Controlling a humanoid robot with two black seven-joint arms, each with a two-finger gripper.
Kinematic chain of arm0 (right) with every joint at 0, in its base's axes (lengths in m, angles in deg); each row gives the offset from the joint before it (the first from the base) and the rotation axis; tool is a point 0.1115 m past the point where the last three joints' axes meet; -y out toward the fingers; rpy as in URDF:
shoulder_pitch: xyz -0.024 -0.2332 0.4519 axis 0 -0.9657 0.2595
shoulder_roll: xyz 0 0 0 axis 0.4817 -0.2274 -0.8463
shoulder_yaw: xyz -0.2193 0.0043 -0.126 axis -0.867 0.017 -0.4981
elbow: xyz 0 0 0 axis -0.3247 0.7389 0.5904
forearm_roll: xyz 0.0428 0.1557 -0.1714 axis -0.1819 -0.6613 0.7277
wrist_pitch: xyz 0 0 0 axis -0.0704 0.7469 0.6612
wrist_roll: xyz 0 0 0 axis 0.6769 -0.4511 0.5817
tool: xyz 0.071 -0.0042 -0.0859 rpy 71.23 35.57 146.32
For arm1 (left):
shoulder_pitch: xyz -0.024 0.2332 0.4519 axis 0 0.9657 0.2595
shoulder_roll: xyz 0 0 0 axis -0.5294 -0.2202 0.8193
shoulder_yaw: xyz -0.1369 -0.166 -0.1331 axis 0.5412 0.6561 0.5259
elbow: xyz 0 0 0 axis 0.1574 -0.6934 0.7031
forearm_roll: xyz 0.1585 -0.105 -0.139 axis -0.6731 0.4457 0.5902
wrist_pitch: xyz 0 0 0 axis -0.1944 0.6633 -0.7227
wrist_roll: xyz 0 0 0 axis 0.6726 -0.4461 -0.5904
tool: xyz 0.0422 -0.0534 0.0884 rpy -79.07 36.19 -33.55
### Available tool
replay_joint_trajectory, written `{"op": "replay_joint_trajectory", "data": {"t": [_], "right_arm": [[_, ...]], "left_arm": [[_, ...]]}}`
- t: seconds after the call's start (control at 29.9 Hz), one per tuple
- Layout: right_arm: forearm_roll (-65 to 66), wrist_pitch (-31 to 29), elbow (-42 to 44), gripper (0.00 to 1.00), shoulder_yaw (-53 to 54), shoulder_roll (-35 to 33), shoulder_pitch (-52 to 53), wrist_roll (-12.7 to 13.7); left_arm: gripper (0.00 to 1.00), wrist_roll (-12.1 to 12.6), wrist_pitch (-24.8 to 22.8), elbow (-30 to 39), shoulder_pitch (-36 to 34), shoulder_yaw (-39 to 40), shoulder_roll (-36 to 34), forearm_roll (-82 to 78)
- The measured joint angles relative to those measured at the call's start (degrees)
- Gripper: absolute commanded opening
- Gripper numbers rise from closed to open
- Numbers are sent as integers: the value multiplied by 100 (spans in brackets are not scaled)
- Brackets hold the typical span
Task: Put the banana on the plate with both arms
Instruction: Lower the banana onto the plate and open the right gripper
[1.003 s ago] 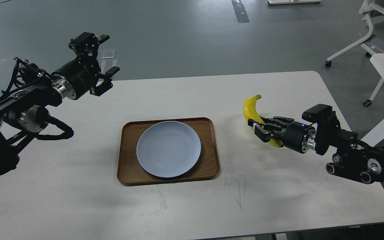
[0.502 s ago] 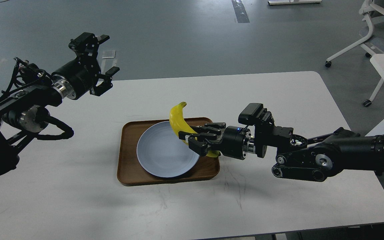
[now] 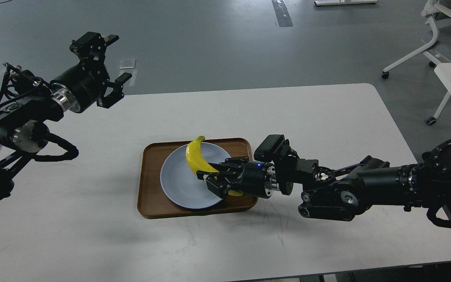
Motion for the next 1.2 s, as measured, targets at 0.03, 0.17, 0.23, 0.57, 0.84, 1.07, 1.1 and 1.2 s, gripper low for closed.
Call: {"op": "replay_joint_trajectory", "data": {"t": [0.03, 0.17, 0.23, 0.57, 0.84, 1.07, 1.1, 1.2], "right_arm": [[-31, 0, 9, 0, 5, 25, 2, 0], [-343, -2, 34, 0, 26, 126, 76, 1], [-489, -6, 60, 0, 28, 190, 102, 11], [-577, 8, 212, 96, 46, 479, 16, 25], [-584, 19, 226, 100, 186, 422, -7, 26], [-1055, 69, 299, 100, 1168, 11, 40, 26], [-1236, 73, 342, 100, 1402, -47, 32, 23], [-2031, 59, 406, 100, 2255, -213, -25, 11]], "left_arm": [[98, -4, 0, 1, 0, 1, -6, 0], [98, -5, 0, 39, 6, 8, -10, 0], [98, -5, 0, 71, 7, 9, -13, 1], [98, -5, 0, 87, 16, 6, -36, 0], [98, -5, -2, 87, 9, 1, -37, 0], [98, -5, -10, 87, 0, 0, -37, 1], [98, -4, -12, 87, 0, 0, -37, 1], [98, 2, -14, 86, 3, 5, -38, 18]]}}
